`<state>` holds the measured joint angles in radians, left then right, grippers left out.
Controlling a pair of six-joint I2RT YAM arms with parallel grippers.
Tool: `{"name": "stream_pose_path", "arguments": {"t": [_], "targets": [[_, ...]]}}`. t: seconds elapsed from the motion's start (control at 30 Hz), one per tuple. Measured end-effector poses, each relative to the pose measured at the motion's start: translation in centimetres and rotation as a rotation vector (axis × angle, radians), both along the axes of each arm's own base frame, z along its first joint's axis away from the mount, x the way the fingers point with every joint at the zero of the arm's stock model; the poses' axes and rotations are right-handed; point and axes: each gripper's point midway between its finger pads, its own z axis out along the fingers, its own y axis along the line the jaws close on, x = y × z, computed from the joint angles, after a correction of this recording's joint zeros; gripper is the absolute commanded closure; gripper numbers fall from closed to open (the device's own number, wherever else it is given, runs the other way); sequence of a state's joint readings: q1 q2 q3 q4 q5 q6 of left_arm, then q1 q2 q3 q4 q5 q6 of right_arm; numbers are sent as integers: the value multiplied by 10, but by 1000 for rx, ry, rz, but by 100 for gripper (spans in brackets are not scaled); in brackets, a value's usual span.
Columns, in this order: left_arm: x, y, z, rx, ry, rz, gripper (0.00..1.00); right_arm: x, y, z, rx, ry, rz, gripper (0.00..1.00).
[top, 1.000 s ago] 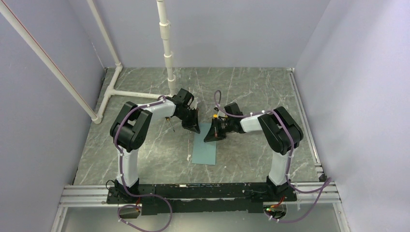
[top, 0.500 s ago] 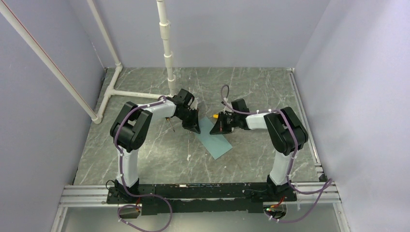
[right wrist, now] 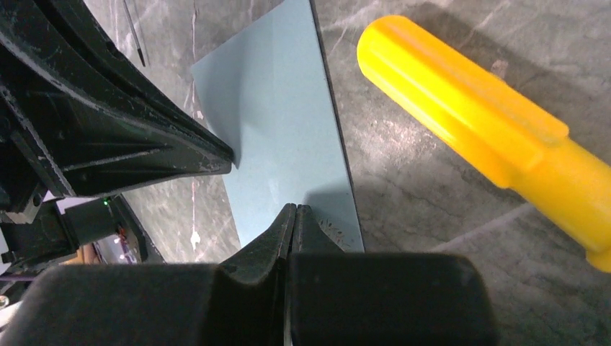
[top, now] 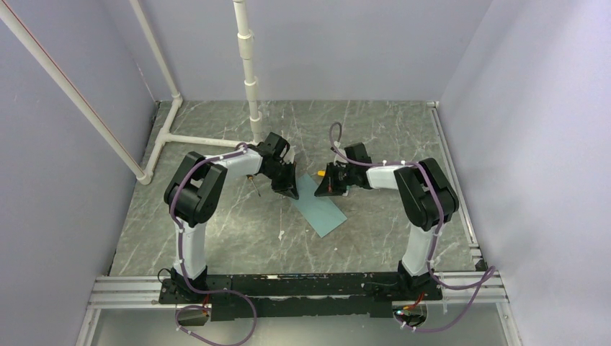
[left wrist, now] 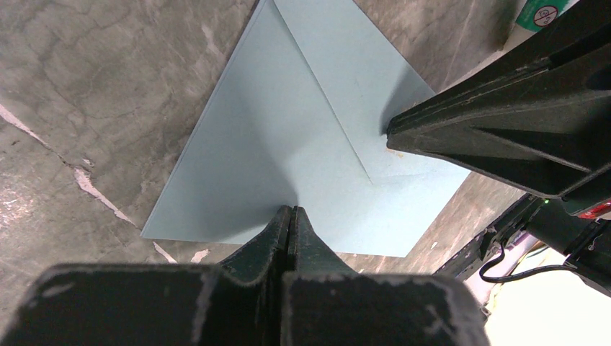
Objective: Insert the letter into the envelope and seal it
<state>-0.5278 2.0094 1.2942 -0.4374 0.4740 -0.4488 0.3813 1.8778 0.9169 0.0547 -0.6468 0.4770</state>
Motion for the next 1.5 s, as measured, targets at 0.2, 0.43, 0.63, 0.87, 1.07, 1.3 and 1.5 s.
{"name": "stream_pose_path", "arguments": {"t": [0.2, 0.43, 0.63, 0.87, 1.07, 1.3, 1.5], "targets": [[0, 0, 0, 0, 0, 0, 98, 11, 5, 1, -3, 11, -44, 100], [0, 0, 0, 0, 0, 0, 98, 16, 12, 1, 1, 13, -80, 100], [0, 0, 0, 0, -1, 0, 98, 15, 13, 1, 6, -6, -76, 100], [0, 0, 0, 0, 3, 5, 98, -16, 5, 0, -44, 7, -15, 100], [0, 0, 0, 0, 8, 13, 98, -51, -17, -1, -159, 73, 11, 100], [0, 0, 0, -1, 12, 18, 98, -77, -39, 2, -335, 74, 40, 100], [0, 0, 1, -11, 21, 34, 98, -54, -18, 32, -455, -130, 35, 94]]}}
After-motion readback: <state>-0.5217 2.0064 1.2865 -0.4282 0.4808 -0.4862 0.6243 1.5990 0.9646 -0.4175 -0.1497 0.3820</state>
